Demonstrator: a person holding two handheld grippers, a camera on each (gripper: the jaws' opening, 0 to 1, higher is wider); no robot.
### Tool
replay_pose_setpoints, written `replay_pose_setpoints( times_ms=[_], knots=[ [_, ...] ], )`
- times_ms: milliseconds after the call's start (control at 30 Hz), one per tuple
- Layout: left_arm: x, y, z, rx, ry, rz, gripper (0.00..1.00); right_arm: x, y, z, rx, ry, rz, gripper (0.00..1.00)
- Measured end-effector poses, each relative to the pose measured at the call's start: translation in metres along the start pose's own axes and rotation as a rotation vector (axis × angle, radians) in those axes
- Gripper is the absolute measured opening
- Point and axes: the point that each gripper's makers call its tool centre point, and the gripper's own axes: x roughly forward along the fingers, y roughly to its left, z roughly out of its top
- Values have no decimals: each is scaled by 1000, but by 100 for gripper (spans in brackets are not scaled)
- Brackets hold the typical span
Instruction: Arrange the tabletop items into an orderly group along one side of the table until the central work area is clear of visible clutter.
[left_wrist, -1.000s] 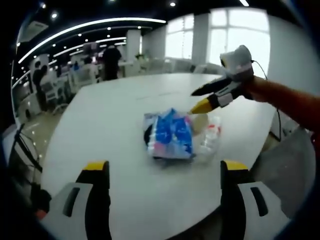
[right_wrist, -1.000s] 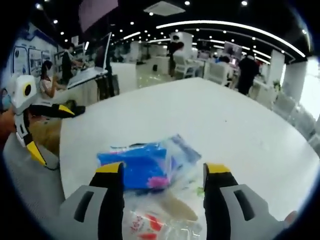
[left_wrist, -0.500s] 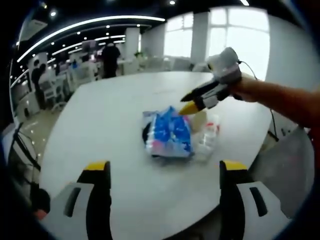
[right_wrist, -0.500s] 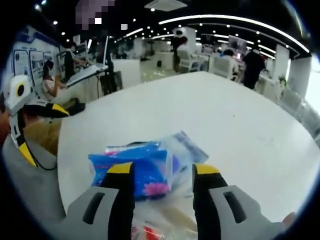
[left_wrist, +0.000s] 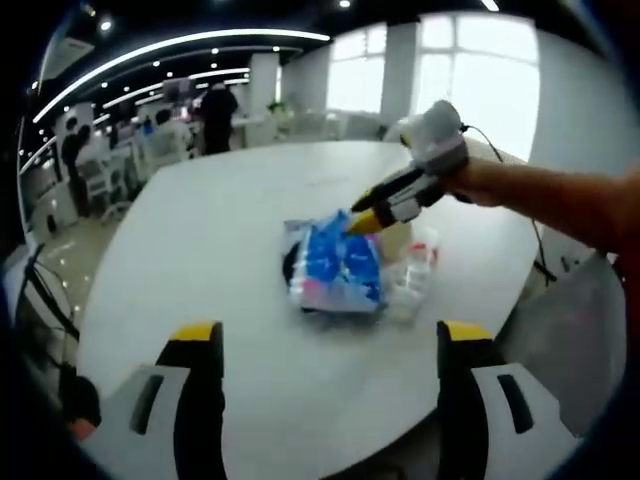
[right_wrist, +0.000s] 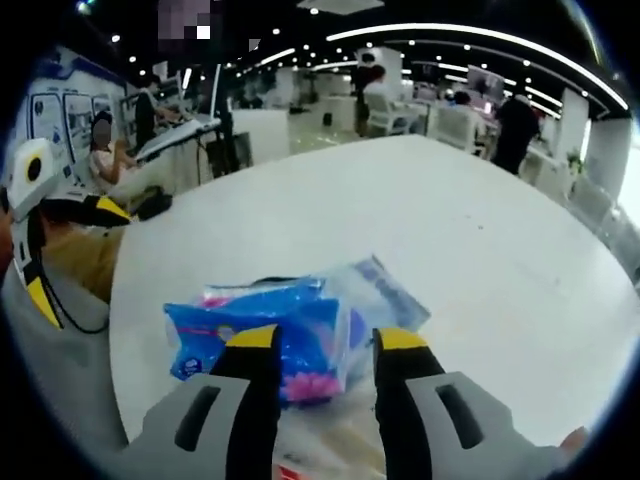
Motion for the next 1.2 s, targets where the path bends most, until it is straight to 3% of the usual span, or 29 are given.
replay_pose_setpoints(
  times_ms=[600, 1200],
  knots=[
    [1, -1, -2, 3, 11, -5, 83, 6, 3, -5, -16, 16, 25, 18],
    [2, -1, -5, 5, 25, 0, 82, 3, 6, -14, 29, 19, 34, 4]
  ],
)
